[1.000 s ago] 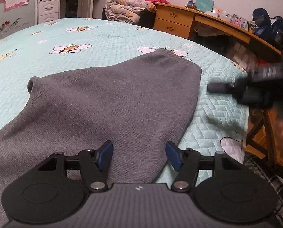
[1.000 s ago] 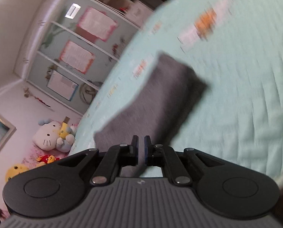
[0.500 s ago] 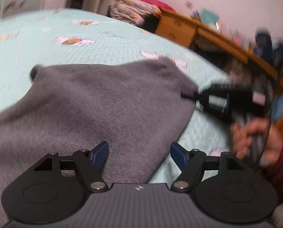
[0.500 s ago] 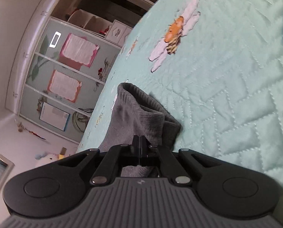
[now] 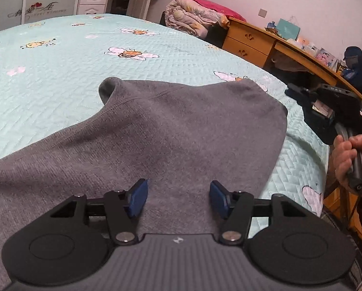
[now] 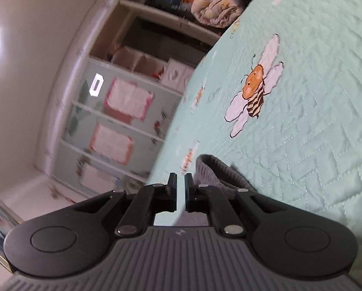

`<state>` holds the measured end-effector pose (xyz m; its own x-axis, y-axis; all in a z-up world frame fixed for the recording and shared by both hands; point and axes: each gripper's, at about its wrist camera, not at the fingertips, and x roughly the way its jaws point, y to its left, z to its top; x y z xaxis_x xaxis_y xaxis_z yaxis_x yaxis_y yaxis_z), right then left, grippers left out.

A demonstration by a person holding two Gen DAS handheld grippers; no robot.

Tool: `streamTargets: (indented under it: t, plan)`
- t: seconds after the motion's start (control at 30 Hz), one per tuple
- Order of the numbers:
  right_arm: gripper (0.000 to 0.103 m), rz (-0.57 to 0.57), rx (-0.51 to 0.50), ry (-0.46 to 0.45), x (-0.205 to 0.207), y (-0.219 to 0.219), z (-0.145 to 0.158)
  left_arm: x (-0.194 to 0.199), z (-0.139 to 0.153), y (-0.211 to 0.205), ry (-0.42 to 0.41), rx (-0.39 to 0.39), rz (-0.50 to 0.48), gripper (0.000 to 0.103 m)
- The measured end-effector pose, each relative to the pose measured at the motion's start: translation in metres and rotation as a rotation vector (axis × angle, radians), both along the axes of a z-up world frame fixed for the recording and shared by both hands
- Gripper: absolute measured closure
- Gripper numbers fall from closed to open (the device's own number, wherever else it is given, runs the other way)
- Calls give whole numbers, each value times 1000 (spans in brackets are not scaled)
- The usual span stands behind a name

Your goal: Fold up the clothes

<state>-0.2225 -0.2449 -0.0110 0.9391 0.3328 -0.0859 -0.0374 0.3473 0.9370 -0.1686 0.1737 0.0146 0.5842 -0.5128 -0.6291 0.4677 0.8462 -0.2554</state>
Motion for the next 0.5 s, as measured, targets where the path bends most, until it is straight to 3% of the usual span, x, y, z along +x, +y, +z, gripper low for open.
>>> streamTargets:
  t: [0.1,0.17,0.2,0.37,0.5]
  plan:
    - [97,20,-25,19,1,-1,-8,5,-2,9,16,-28,9,48]
    - [103,61,-84,172,9,3,-23,8,-4,15,28,-45,19,58]
    - [103,75,-77,190,9,4,-29,10,-4,18,37,-54,32,61]
    - [99,93,-157,178,6,11,-12,16,2,32,112,-177,118,62]
    - [97,111,-281,82,9,32,21,13,24,49,61,-335,180,53]
